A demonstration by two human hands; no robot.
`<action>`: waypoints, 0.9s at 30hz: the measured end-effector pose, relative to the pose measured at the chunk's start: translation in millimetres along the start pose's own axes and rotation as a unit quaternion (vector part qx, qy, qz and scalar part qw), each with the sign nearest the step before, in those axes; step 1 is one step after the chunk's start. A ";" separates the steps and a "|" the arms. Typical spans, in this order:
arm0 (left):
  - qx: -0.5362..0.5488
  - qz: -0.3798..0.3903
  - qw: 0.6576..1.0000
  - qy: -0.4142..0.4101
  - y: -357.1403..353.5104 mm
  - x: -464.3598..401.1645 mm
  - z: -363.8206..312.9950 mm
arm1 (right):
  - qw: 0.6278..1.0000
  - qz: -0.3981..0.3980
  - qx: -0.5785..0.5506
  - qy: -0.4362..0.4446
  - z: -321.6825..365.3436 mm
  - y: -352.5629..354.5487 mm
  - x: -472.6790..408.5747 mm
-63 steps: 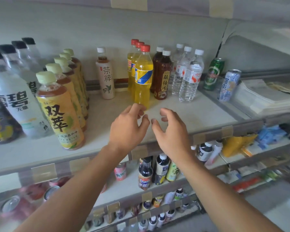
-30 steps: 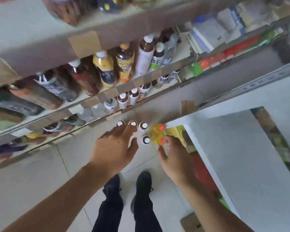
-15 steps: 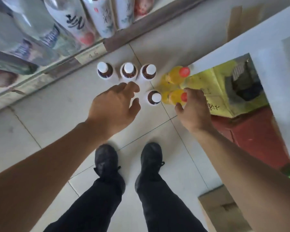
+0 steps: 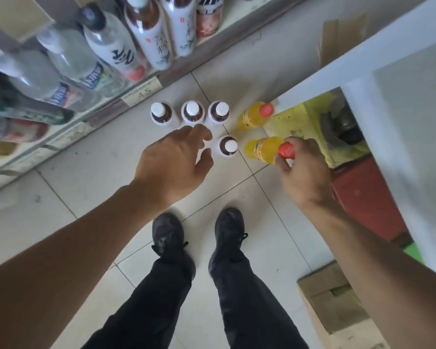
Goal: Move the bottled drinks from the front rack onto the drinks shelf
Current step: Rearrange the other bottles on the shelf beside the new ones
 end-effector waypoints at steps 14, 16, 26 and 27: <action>0.035 -0.040 0.998 -0.019 267.3 74.8 -84.5 | 0.983 -0.055 -0.125 0.123 226.5 262.1 91.5; 0.032 -0.048 0.998 -0.033 314.9 85.3 -102.5 | 0.977 -0.061 -0.123 0.165 265.8 305.8 97.8; 0.194 -0.015 0.978 -0.073 503.0 109.9 -157.8 | 0.929 -0.089 -0.135 0.334 441.2 484.6 139.1; 0.208 -0.013 0.975 -0.081 518.6 112.7 -160.3 | 0.925 -0.089 -0.141 0.341 455.2 499.3 144.7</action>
Point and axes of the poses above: each hand's wrist, its own x-axis away from the middle knuckle, its own y-axis out of the back of the hand, z = x × y, the point moved 2 cm from there along -x, towards the middle knuckle, and after that the axes turned 8 degrees about -x, right-handed, at the moved point
